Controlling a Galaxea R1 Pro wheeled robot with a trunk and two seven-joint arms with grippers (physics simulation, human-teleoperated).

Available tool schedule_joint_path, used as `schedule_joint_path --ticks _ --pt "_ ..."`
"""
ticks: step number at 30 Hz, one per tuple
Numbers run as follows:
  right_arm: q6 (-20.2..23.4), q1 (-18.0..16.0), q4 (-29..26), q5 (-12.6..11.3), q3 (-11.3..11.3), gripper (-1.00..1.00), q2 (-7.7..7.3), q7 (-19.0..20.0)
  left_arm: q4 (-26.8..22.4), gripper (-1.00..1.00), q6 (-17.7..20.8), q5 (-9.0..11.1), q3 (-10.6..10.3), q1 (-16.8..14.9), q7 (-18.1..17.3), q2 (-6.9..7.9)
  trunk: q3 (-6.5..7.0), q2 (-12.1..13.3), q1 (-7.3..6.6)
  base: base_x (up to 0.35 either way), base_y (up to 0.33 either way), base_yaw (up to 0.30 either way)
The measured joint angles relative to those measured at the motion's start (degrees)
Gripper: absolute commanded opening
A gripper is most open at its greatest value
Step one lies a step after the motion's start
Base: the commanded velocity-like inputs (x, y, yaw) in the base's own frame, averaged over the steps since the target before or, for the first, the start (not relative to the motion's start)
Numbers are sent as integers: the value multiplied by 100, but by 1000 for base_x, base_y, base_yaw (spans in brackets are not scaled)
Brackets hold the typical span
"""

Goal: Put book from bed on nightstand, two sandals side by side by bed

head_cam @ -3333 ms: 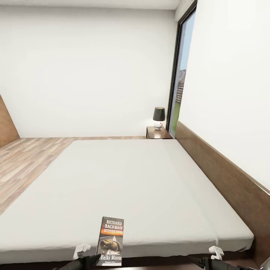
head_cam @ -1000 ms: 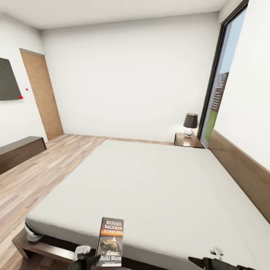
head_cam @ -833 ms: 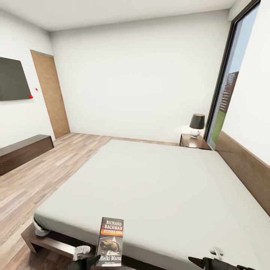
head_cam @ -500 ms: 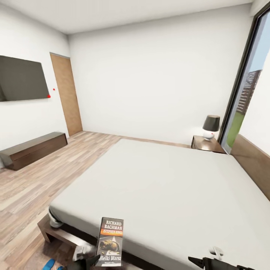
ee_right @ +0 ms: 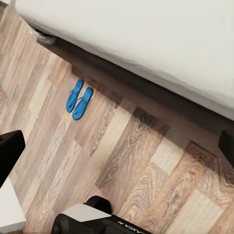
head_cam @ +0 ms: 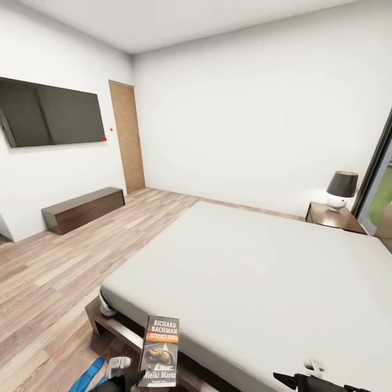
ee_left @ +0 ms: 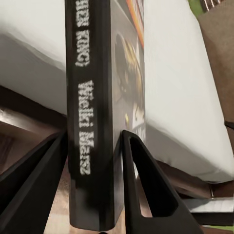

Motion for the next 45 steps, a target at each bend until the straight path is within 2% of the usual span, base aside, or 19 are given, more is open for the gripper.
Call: schedule_joint_path --ticks 6,12,18,21,45 --pt "0 0 0 4 0 100 2 0 14 -100 -18 -5 -5 1 23 -11 0 0 0 0 0 294" --pt "0 0 0 0 0 100 2 0 59 -100 -256 -16 0 1 41 -52 0 -1 0 0 0 294" --pt "0 0 1 -1 0 100 -1 -3 217 -100 -375 -260 -12 3 43 -103 0 0 0 0 0 294" --pt "0 0 2 -1 0 100 -1 -6 226 -100 -383 -309 -7 1 43 -122 0 0 0 0 0 294" --pt "0 0 0 3 0 100 2 2 240 -100 -379 -325 3 -2 10 -130 0 -1 0 0 0 294"
